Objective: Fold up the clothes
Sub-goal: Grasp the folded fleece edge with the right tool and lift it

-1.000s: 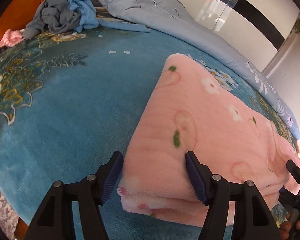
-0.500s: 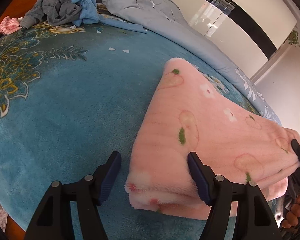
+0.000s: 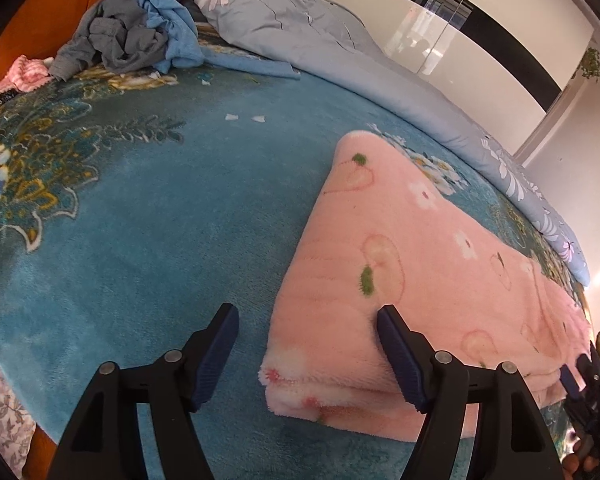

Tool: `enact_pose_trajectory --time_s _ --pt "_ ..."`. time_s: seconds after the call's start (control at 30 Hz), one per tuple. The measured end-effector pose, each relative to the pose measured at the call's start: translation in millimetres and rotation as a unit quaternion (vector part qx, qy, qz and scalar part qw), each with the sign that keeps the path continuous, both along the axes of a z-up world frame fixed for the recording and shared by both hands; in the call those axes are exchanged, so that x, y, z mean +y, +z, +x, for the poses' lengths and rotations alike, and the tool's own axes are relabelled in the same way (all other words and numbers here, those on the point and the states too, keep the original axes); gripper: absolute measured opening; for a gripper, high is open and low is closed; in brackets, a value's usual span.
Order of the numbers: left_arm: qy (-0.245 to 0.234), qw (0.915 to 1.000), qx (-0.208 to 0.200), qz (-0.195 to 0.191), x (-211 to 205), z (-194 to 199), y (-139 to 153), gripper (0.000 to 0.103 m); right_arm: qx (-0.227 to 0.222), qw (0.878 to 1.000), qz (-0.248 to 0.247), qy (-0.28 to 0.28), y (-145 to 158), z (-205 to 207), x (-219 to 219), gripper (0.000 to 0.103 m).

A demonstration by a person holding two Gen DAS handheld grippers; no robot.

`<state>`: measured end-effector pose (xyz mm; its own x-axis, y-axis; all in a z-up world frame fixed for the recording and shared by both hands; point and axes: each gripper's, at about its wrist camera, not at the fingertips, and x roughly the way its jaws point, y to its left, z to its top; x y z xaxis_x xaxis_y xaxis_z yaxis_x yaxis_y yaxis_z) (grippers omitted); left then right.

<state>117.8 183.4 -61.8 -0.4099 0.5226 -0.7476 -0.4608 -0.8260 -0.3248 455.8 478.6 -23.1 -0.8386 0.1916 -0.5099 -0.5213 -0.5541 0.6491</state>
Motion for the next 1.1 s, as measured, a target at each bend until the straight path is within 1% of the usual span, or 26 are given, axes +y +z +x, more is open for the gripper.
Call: enact_pose_trajectory --time_s 0.03,0.07,0.13,0.17,0.2,0.23,0.3,0.37,0.4,0.47,0.5,0.57,0.63,0.67,0.7,0.77,0.83,0.9,0.93,0.97,1.03,1.1 --pt "0.004 0.9998 0.018 0.0 1.7 4.0 7.5 0.074 -0.004 0.999 0.006 -0.048 1.3 24.1 5.6 0.059" --pt "0.001 0.9995 0.031 0.003 5.4 7.8 14.7 0.074 -0.009 0.995 0.011 -0.097 2.6 48.1 11.2 0.06" --pt "-0.026 0.9987 0.041 0.014 22.9 17.3 26.0 0.074 -0.014 0.981 0.0 -0.193 -3.0 92.9 24.8 0.06" --pt "-0.044 0.9979 0.044 0.02 34.2 23.2 31.2 0.074 -0.01 0.973 -0.015 -0.232 -8.5 110.1 31.5 0.06" --pt "-0.065 0.9966 0.044 0.024 47.0 30.0 35.5 0.074 -0.002 0.967 -0.029 -0.254 -13.3 119.7 37.3 0.06" --pt "-0.09 0.9948 0.043 0.025 63.2 36.8 39.1 0.074 0.008 0.963 -0.039 -0.266 -17.3 123.5 41.9 0.06" --pt "-0.133 0.9901 0.042 0.012 97.3 54.6 41.3 0.074 0.023 0.956 -0.056 -0.287 -24.4 127.8 50.8 0.06" --pt "-0.168 0.9846 0.047 -0.012 125.7 72.8 37.2 0.074 0.022 0.951 -0.058 -0.303 -28.2 120.7 58.1 0.06" --pt "-0.185 0.9812 0.05 -0.025 139.3 81.9 34.6 0.074 0.028 0.948 -0.06 -0.31 -29.8 117.0 61.1 0.06" --pt "-0.218 0.9731 0.055 -0.052 166.6 100.1 29.5 0.074 0.033 0.945 -0.067 -0.32 -31.8 110.4 66.3 0.06" --pt "-0.229 0.9691 0.063 -0.067 177.4 108.3 25.0 0.074 0.034 0.943 -0.069 -0.323 -32.2 107.3 68.2 0.06" --pt "-0.233 0.9627 0.085 -0.107 191.3 123.5 14.4 0.074 0.032 0.944 -0.072 -0.32 -32.1 101.1 71.2 0.06" --pt "-0.235 0.9589 0.102 -0.122 194.1 130.2 8.8 0.074 0.028 0.946 -0.076 -0.315 -32.2 94.8 74.5 0.06" --pt "-0.237 0.9588 0.103 -0.117 190.8 130.4 9.4 0.074 0.027 0.946 -0.077 -0.313 -32.3 91.6 76.2 0.06" --pt "-0.24 0.9604 0.097 -0.102 184.2 127.9 12.1 0.074 0.028 0.947 -0.078 -0.311 -31.5 89.4 77.1 0.06" --pt "-0.239 0.9665 0.07 -0.064 166.7 116.7 17.9 0.074 0.029 0.946 -0.073 -0.316 -26.1 87.7 77.3 0.061" --pt "-0.218 0.9745 0.047 -0.026 144.1 100.2 23.1 0.074 0.022 0.946 -0.069 -0.315 -19.0 84.3 79.0 0.059" --pt "-0.18 0.9831 0.033 0.003 118.4 81.6 27.6 0.074 0.013 0.948 -0.063 -0.311 -10.4 79.3 80.5 0.046" --pt "-0.159 0.9867 0.026 0.018 103.6 70.9 29.3 0.074 0.006 0.95 -0.056 -0.306 -4.4 75.3 80.2 0.035" --pt "-0.139 0.9895 0.018 0.034 88.4 59.7 30.9 0.074 -0.001 0.952 -0.05 -0.3 1.7 71.4 79.9 0.027" --pt "-0.102 0.9929 0.004 0.061 59.0 38.1 33.2 0.074 -0.015 0.959 -0.03 -0.283 18.8 59.2 75.4 0.024" --pt "-0.078 0.9945 0.003 0.069 34.6 20.3 33.4 0.074 -0.038 0.966 0.029 -0.253 46.7 38.6 60.4 0.024"
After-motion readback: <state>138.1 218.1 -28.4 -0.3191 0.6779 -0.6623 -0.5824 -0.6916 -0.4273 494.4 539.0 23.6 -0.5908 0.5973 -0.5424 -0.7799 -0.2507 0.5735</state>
